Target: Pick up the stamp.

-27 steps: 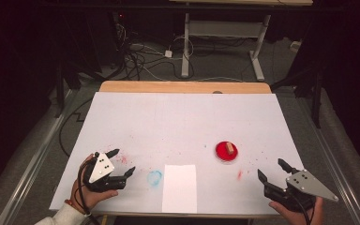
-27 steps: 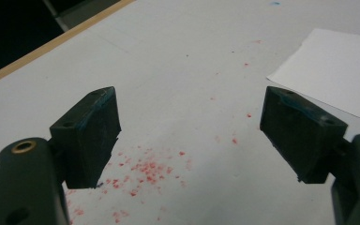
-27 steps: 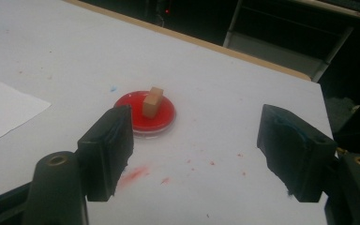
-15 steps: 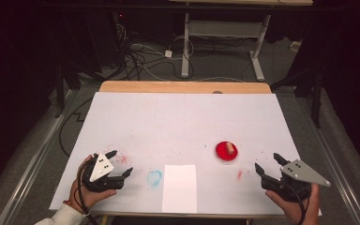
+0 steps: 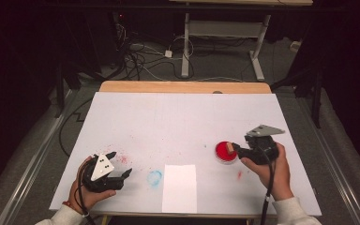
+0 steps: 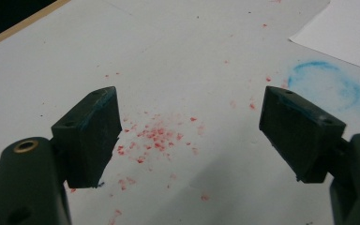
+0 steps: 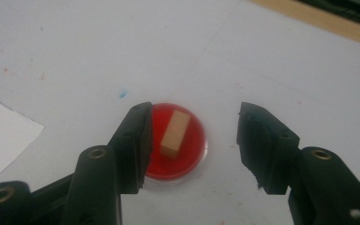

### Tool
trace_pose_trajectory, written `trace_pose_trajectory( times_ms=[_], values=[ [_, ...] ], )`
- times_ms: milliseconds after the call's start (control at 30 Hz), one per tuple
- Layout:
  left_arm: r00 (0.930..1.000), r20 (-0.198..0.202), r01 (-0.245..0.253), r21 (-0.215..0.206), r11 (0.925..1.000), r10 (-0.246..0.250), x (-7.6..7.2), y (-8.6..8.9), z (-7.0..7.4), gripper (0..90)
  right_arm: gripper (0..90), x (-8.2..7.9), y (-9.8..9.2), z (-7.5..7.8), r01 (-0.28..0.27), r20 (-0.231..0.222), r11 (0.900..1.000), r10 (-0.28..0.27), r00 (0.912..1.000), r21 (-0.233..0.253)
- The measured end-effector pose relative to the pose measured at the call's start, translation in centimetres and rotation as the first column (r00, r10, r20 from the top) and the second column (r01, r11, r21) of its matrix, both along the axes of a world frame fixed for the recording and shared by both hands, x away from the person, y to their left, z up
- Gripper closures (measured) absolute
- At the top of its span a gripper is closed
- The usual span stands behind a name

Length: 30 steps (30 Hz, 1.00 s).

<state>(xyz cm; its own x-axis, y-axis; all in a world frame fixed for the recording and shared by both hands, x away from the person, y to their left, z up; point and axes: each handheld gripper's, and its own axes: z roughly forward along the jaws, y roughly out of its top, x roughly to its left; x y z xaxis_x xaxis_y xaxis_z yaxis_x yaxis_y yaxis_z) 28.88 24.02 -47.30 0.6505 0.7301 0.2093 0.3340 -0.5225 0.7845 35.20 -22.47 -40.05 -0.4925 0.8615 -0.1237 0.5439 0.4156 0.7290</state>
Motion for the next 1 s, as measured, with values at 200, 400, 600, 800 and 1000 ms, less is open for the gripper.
trace_pose_trajectory(
  times_ms=[200,400,600,800,1000],
  values=[
    [1.0,-0.003,-0.005,0.001,1.0,0.005,0.0,0.3,-0.1,19.8,50.0,2.5,1.7,-2.2,-0.002,-0.092,0.999,-0.002,0.9958,-0.037],
    [1.0,0.006,0.002,0.019,0.9998,-0.002,0.1,0.2,-0.1,19.8,60.4,3.4,2.1,-3.7,-0.007,-0.138,0.999,0.001,0.9904,-0.044],
    [0.9999,-0.014,-0.007,0.019,0.9998,0.007,0.0,0.1,-0.1,19.9,75.9,3.5,1.9,-4.4,-0.006,-0.14,0.999,-0.001,0.9901,-0.046],
    [0.9998,-0.018,0.001,0.024,0.9997,-0.001,0.1,-0.1,-0.2,19.9,76.2,3.5,1.9,-4.9,-0.023,-0.138,0.998,0.015,0.9904,-0.053],
    [0.9999,-0.008,0.009,0.026,0.9996,-0.009,0.2,0.1,-0.2,19.9,76.4,3.4,1.8,-4.8,-0.046,-0.129,0.998,0.04,0.9909,-0.041]
  ],
)
